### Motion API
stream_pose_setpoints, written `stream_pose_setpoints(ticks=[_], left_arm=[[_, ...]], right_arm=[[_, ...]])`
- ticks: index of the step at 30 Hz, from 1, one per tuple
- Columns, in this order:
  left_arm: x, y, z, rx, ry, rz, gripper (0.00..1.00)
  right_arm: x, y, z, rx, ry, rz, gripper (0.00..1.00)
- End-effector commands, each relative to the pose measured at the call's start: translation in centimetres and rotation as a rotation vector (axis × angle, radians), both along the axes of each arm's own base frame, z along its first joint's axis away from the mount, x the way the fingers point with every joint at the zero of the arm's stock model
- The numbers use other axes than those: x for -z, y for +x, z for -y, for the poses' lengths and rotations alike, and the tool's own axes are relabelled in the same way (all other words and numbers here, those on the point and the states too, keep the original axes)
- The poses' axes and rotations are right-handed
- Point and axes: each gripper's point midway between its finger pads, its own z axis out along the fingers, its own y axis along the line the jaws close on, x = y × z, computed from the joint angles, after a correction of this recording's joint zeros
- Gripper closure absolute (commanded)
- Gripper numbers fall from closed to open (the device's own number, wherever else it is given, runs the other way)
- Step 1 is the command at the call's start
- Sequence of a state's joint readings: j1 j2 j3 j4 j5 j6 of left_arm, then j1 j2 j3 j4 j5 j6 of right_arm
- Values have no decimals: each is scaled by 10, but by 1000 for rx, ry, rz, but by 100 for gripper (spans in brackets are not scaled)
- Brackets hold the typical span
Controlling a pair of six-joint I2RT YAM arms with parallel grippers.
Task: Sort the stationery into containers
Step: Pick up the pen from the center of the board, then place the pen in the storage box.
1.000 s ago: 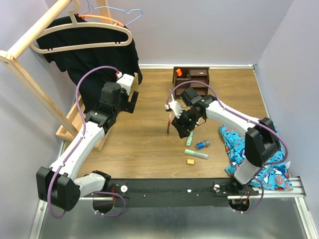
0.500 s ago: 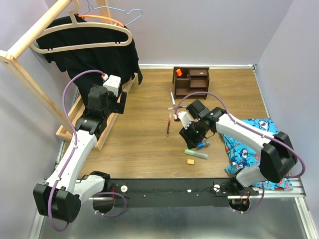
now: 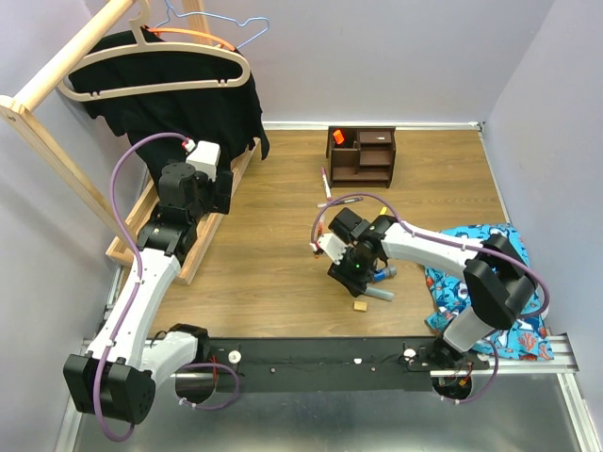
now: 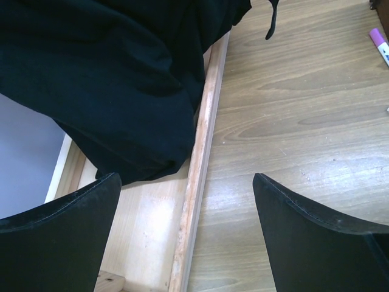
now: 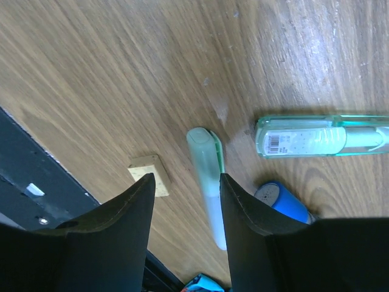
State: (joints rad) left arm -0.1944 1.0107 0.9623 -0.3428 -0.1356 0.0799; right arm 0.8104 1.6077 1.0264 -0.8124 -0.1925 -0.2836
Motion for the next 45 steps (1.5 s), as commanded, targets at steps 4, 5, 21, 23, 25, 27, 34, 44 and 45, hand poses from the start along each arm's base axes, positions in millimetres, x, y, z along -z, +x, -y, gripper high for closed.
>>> stream_pose_setpoints(ticks=[4,5,21,23,25,27,34,44,45], left_arm=[[0,-3,6,23,-49,-6,1],[1,-3,7,23,-54,-9,1],[9,-5,11,35,-75,-24,1],[10,-6,12,39,-81,-28,1],[8,-7,13,45,-84,-26,1],[5,-8,14,50,-84,-26,1],[-3,-2,37,164,-134,-35,1],[39,-7,95,441,89,-131,1],[38,-7,99,447,78,-130,1]], right_arm=[[14,6,9,-30,-62,37,45],[15,7,9,-27,-66,39,44],[39,6,11,-58,-123,24,75],[37,6,7,-77,-118,35,89],[24,17,-6,-91,-91,63,99],[-5,40,-32,-113,-28,124,99],[-128,124,-121,-137,266,410,99],[-245,279,-104,220,780,817,99],[-258,294,-99,292,807,855,99]])
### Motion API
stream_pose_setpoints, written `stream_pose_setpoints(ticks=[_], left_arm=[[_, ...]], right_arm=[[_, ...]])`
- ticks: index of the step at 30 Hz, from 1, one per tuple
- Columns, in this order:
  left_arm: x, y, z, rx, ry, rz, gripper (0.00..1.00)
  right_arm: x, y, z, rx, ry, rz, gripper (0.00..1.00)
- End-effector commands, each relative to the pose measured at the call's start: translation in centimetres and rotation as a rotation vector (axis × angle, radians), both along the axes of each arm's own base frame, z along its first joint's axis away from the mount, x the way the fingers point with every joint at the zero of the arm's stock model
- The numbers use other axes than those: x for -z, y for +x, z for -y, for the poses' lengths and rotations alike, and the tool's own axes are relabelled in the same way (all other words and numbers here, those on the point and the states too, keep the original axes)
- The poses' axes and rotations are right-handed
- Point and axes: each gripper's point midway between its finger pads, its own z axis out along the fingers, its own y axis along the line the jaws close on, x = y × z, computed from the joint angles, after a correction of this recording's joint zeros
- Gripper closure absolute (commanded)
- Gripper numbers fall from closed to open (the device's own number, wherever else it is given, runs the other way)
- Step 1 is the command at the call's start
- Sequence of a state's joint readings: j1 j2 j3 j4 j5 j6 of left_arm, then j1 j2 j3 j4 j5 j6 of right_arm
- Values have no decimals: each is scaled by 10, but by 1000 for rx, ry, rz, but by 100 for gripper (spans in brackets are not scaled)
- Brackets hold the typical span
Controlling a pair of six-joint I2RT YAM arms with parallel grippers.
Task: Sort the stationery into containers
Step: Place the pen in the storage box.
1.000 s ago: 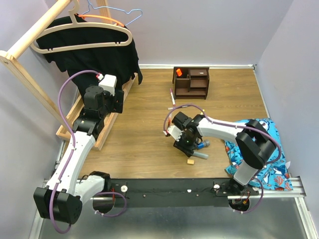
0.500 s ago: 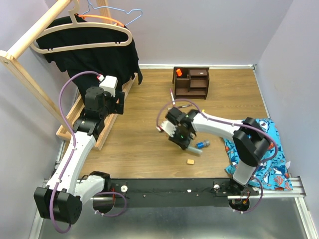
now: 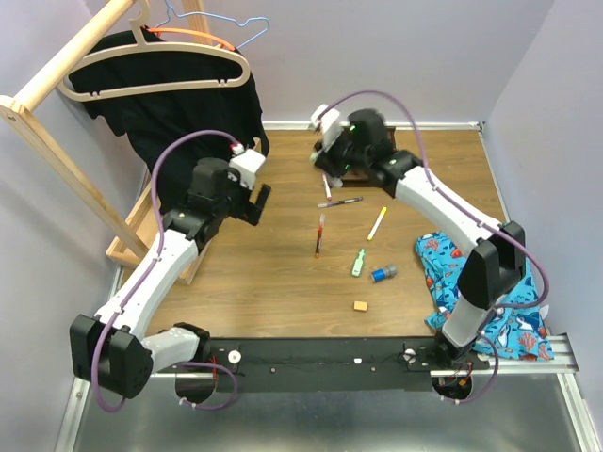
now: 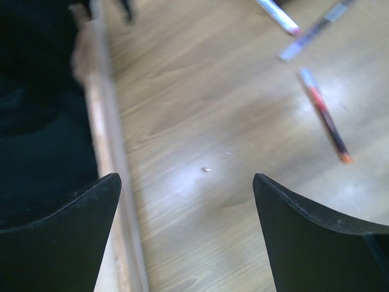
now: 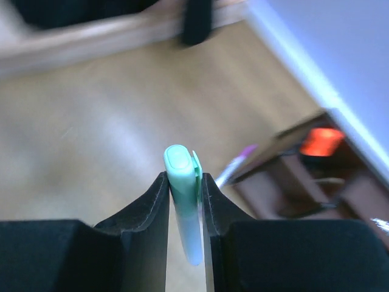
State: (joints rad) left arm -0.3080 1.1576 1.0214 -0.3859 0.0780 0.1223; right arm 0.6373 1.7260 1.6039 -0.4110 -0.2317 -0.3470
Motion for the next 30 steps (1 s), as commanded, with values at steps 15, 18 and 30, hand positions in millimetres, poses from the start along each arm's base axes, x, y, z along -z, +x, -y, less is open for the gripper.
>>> stream_pose_setpoints(ticks=[15,18,30], left_arm=[[10,21,45,138,10,34,1],[7,28,49,139,13,22,1],[5,52,61,142,23,16,1]], right_arm=[[-62,182,60,429,443,403,99],[-59,191,69,446,435,424,99],[2,219,92,513,341,332,99]])
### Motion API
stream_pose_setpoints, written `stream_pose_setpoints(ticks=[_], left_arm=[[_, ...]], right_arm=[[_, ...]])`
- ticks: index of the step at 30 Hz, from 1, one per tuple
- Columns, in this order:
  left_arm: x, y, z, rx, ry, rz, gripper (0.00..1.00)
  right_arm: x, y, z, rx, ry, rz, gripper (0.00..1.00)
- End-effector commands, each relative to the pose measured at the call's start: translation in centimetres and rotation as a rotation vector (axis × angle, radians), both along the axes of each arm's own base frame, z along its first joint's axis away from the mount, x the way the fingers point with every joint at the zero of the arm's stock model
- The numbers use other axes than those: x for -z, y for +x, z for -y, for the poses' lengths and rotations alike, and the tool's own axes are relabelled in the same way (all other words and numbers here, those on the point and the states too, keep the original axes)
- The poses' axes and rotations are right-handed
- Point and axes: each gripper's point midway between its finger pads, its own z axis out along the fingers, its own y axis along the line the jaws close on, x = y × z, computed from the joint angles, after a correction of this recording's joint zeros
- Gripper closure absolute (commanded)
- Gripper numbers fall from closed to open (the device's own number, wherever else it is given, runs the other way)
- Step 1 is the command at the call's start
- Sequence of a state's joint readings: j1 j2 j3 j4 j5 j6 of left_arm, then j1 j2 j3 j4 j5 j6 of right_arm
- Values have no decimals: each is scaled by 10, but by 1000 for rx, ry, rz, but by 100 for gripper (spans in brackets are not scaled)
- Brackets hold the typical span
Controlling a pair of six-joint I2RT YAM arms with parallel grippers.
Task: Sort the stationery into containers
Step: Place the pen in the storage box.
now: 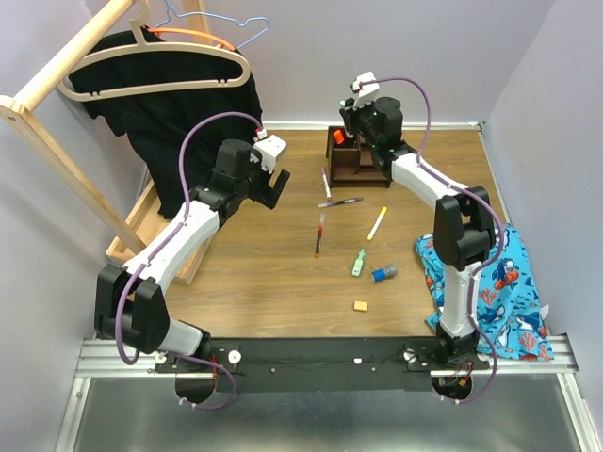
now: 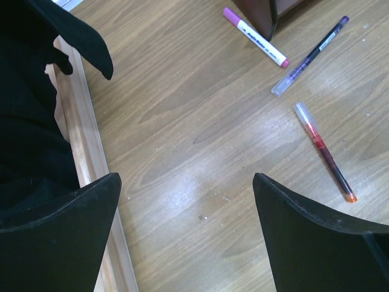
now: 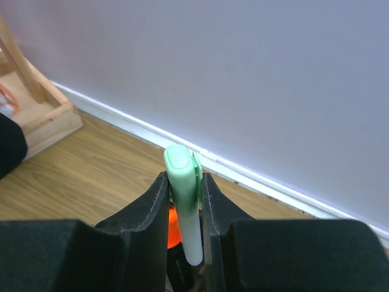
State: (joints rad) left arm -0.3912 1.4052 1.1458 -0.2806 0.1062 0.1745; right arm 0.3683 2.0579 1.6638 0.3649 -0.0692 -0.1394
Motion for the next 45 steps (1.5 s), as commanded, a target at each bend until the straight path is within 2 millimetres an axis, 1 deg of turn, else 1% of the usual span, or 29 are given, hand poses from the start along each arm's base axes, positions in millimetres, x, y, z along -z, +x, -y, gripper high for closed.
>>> stream_pose_setpoints(ticks=[1,7,10,11,13,14,17,18,20,21,22,24,25,26,27,28,29,30,31,33,34,36,38,39,40,41,42,43,45], left_arm=[[-9,9,8,9,-5,13,1],[-9,12,7,0,4,16,1],[-10,11,5,-5,5,19,1],[-8,10,4,-8,6,14,1],[-10,8,5,-6,-1,24,1],[-6,7,4,-7,0,18,1],[-8,2,4,-4,-11,33,1],[-9,2,4,-5,-17,37,1],[-11,-1,4,-2,-30,47,1],[-13,-3,3,-3,-37,52,1],[-18,-5,4,-1,-54,66,1],[-17,-9,3,-4,-64,67,1],[-25,-11,3,-6,-80,94,1],[-22,-15,1,-10,-87,89,1],[-23,-17,1,-14,-95,97,1],[-30,-19,0,-17,-109,118,1],[-24,-23,-2,-26,-106,111,1],[-26,-26,0,-28,-120,113,1],[-30,-31,0,-27,-128,124,1],[-22,-41,2,-17,-127,112,1],[-26,-46,3,-11,-132,123,1],[-19,-53,3,-3,-126,111,1],[-19,-59,5,6,-127,111,1],[-18,-60,5,6,-125,110,1],[-19,-62,6,9,-126,113,1],[-21,-63,6,10,-129,115,1],[-21,-64,5,7,-127,114,1],[-19,-65,4,-1,-120,110,1],[-19,-68,7,12,-109,109,1]], right_arm=[[21,15,10,41,-17,-24,99],[44,15,11,53,-24,-77,99],[48,14,15,72,-28,-101,82],[47,13,15,72,-30,-105,73],[46,11,17,82,-30,-127,62],[43,10,17,81,-30,-131,55],[43,7,24,120,-31,-174,48],[39,5,26,128,-26,-179,46],[41,0,29,142,-31,-210,45],[28,-4,32,149,-20,-198,45],[24,-9,34,153,-16,-205,44],[16,-20,39,156,-10,-212,44],[0,-31,42,164,9,-214,44],[-3,-38,46,171,17,-230,44],[6,-48,49,179,14,-274,44],[1,-63,58,223,58,-330,44],[7,-72,63,256,74,-378,45],[13,-82,69,294,95,-430,45],[39,-102,79,369,115,-559,45],[53,-127,88,421,153,-659,43],[85,-149,96,485,182,-775,40],[105,-171,103,552,215,-861,40],[124,-186,108,617,235,-921,45],[131,-188,113,664,231,-937,49],[134,-189,122,724,223,-932,53],[132,-185,124,742,221,-919,55],[140,-183,128,769,202,-929,56],[141,-182,131,797,198,-931,55],[146,-179,128,798,199,-949,55]])
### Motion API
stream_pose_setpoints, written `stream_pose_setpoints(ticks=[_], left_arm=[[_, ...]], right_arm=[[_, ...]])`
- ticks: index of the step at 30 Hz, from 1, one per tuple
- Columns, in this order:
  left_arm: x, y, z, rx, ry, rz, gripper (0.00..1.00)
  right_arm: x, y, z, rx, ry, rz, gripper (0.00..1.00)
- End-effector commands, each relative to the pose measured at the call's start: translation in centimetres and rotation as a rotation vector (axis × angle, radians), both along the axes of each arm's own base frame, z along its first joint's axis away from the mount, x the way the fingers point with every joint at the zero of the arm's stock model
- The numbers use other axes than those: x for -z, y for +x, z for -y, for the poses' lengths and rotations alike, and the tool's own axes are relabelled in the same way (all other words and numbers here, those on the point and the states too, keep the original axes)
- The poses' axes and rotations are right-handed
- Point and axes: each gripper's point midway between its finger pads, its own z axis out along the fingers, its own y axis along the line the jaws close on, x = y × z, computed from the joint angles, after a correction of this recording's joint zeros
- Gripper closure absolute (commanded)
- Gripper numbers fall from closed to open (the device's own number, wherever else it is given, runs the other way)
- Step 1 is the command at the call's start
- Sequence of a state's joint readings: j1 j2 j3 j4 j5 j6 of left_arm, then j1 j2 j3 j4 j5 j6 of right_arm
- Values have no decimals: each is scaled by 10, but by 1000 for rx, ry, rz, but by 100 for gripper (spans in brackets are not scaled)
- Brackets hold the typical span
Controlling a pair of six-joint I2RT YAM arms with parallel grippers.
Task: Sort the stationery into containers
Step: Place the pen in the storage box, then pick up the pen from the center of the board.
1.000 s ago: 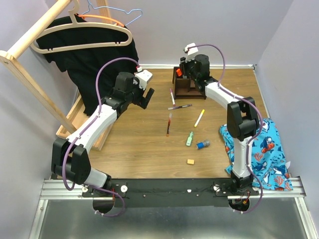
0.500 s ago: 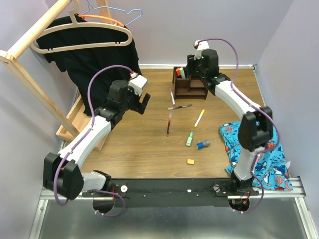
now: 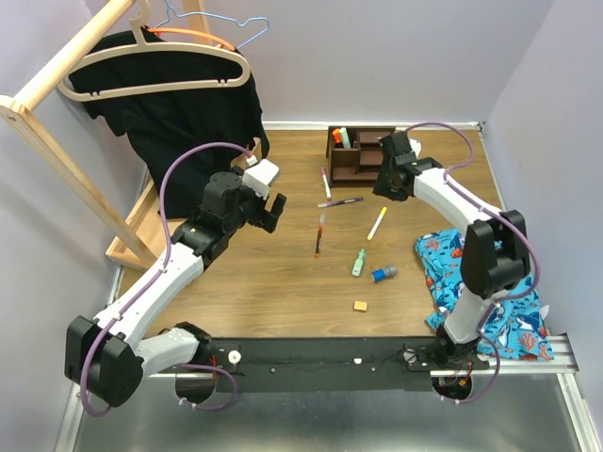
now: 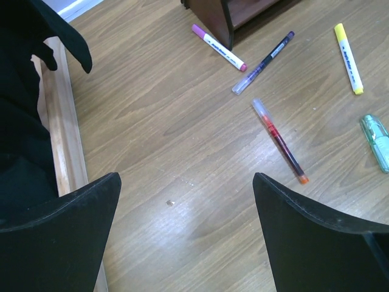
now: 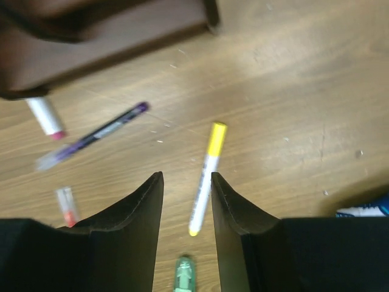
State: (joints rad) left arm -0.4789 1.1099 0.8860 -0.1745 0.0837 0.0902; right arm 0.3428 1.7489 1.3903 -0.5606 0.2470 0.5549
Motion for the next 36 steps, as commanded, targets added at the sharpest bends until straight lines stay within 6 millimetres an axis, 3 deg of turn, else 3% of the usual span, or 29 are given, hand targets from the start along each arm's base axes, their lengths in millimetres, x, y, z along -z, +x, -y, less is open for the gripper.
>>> stream_pose_setpoints(ticks=[1,8,12,18,23,27,28,29,32,34,36], left_arm=[[-4,-7,-1,-16,17,9,1],[-1,-12,5,15,96,14,1],[4,-10,5,9,111,9,1],[12,-13,6,14,111,-9,1],[10,-12,5,4,113,-6,1],[6,-10,7,8,122,7,1],[7,-10,8,8,124,6,1],[6,-10,8,7,124,6,1],[5,-8,8,7,123,7,1],[4,-7,9,8,121,8,1],[3,-7,9,12,117,9,1]], right_arm=[[22,-7,18,158,-41,-101,55],[81,-37,21,184,-58,-272,58],[95,-37,16,180,-44,-295,60],[101,-18,12,176,-37,-271,60],[116,-21,16,181,-48,-296,61],[132,-38,18,174,-49,-347,76],[139,-46,20,173,-54,-370,82],[141,-49,20,170,-53,-380,97],[138,-53,21,157,-57,-387,99],[119,-47,24,160,-66,-352,99],[77,-26,15,128,-18,-254,99]])
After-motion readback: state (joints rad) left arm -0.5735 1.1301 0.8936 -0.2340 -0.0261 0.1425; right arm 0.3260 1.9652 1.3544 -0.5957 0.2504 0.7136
